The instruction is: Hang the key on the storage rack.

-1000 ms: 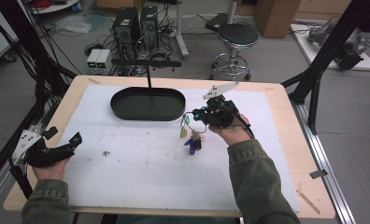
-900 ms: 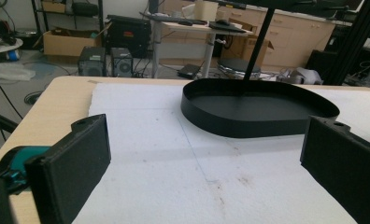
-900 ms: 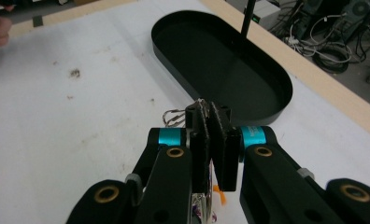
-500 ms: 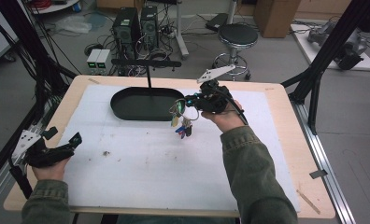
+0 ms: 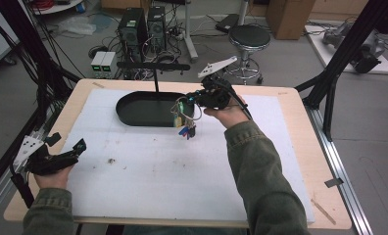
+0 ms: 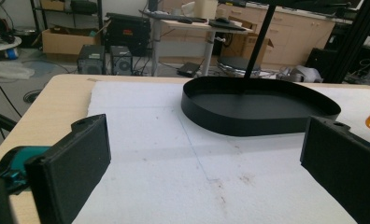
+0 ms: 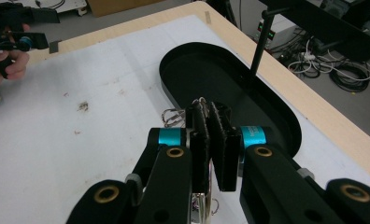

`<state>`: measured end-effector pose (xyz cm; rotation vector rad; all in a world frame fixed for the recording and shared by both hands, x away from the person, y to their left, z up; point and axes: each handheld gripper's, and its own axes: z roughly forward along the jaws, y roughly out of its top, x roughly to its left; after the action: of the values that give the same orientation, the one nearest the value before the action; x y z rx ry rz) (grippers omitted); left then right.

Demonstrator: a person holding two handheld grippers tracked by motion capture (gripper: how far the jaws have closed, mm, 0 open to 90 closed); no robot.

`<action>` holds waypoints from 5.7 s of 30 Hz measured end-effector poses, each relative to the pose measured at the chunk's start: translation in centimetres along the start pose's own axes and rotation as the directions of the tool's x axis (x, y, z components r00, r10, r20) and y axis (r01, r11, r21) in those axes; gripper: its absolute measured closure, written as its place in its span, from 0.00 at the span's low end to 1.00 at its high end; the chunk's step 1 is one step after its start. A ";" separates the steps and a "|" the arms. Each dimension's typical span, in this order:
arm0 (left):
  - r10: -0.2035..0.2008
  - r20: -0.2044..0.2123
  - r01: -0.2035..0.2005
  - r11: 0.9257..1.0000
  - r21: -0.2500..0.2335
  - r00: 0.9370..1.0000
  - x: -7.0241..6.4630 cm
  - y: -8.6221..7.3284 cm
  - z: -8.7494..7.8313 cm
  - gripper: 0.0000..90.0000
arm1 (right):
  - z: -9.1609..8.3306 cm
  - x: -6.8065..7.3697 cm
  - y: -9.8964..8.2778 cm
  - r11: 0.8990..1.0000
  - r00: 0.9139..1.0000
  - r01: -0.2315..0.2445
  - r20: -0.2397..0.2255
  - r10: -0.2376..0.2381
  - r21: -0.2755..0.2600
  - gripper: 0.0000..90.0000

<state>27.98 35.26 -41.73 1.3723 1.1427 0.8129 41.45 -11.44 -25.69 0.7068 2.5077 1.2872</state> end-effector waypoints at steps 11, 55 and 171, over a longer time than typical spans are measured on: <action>-0.012 0.016 0.012 1.000 -0.001 1.000 0.0 0.0 0.1 0.02 | 1.4 -0.6 2.2 1.000 0.999 -0.012 -0.043 0.011 -0.008 0.96; -0.021 0.027 0.021 1.000 0.016 0.999 0.1 -0.1 0.3 0.02 | 8.9 -4.1 9.6 1.000 1.000 -0.001 -0.030 0.002 0.030 0.96; -0.008 0.042 0.007 1.000 0.024 0.999 -0.4 0.0 0.4 0.02 | -2.6 -3.0 -3.4 0.985 0.967 -0.165 0.186 0.173 -0.060 0.00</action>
<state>28.23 34.77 -41.77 1.3977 1.1273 0.7639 41.83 -16.49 -26.99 1.0020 2.3013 1.2578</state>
